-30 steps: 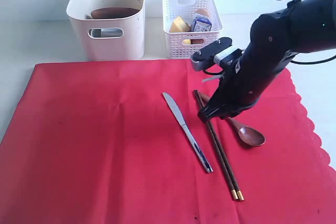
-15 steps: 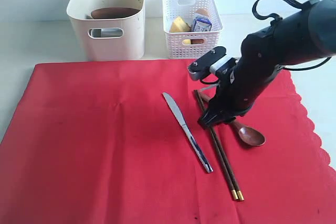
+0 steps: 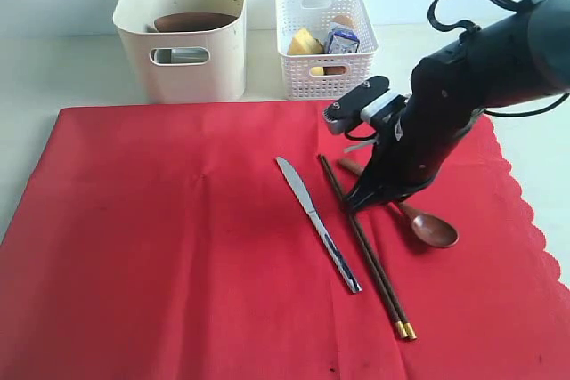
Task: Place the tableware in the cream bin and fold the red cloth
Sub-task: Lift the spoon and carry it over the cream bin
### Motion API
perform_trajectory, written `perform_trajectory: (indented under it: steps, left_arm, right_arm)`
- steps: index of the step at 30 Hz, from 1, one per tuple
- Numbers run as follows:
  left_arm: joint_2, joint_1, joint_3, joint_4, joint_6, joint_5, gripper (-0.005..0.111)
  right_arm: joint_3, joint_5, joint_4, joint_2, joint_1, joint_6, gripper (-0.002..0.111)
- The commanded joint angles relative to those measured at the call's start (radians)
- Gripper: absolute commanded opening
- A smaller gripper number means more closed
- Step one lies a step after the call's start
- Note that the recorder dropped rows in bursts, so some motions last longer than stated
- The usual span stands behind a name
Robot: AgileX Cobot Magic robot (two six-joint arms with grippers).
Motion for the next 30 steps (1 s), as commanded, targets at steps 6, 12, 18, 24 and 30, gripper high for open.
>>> perform_trajectory:
  steps: [6, 12, 18, 24, 30]
  left_arm:
    - [-0.007, 0.001, 0.001, 0.002, 0.006, -0.006, 0.002]
    - [-0.007, 0.001, 0.001, 0.002, 0.006, -0.006, 0.002]
    - [-0.007, 0.001, 0.001, 0.002, 0.006, -0.006, 0.002]
    - [-0.007, 0.001, 0.001, 0.002, 0.006, -0.006, 0.002]
    - [-0.007, 0.001, 0.001, 0.002, 0.006, -0.006, 0.002]
  right_arm:
    - [0.003, 0.012, -0.307, -0.132, 0.0, 0.317, 0.0]
    - [0.003, -0.149, -0.285, -0.22, 0.0, 0.321, 0.0]
    - [0.0, -0.366, -0.211, -0.248, 0.0, 0.337, 0.0]
    - [-0.094, -0.404, -0.164, -0.197, 0.019, 0.337, 0.0]
    - [-0.263, -0.404, -0.161, -0.092, 0.063, 0.337, 0.0]
